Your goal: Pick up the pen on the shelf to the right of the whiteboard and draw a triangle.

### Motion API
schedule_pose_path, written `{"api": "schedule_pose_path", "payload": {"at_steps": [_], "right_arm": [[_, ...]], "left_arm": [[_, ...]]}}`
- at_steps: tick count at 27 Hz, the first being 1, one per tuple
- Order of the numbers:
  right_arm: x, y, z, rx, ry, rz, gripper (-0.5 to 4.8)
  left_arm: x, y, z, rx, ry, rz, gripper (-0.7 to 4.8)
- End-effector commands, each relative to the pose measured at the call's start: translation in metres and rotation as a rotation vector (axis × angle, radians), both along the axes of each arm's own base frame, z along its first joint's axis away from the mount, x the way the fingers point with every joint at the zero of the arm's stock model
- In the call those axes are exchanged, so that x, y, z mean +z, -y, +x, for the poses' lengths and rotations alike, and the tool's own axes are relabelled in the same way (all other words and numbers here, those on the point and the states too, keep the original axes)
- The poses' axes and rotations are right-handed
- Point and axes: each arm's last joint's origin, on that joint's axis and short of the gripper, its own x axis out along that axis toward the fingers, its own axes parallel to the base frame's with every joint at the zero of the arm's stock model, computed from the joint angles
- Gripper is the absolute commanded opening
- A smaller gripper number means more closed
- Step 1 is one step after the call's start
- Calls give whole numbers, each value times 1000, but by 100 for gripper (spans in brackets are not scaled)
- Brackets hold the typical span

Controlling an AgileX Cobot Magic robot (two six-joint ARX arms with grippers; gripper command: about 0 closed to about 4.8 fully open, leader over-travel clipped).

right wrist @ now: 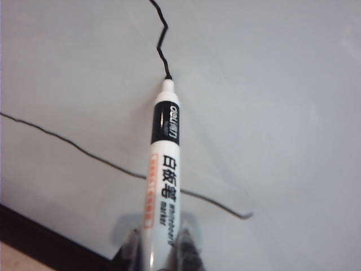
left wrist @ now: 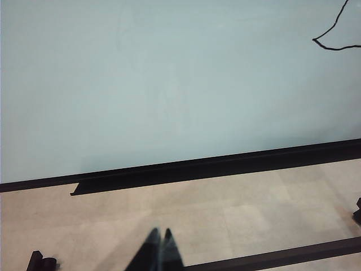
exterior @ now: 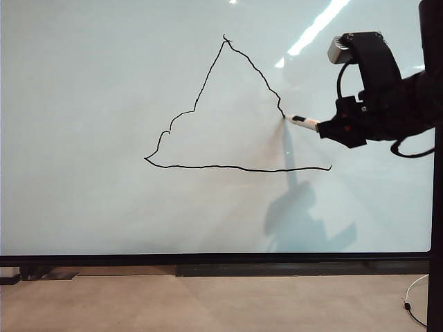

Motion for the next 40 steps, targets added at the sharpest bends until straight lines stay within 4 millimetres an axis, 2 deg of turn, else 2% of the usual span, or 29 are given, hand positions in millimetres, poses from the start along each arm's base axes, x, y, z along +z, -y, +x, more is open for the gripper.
{"api": "schedule_pose_path", "payload": {"at_steps": [1, 12, 40], "right_arm": [[-2, 3, -2, -21, -2, 7, -5], [-18, 6, 0, -26, -34, 22, -5], [-32, 20, -1, -73, -69, 18, -5]], "left_arm": [[2, 0, 0, -4, 8, 1, -5], [2, 0, 0, -4, 7, 1, -5], [2, 0, 0, -4, 8, 1, -5]]}}
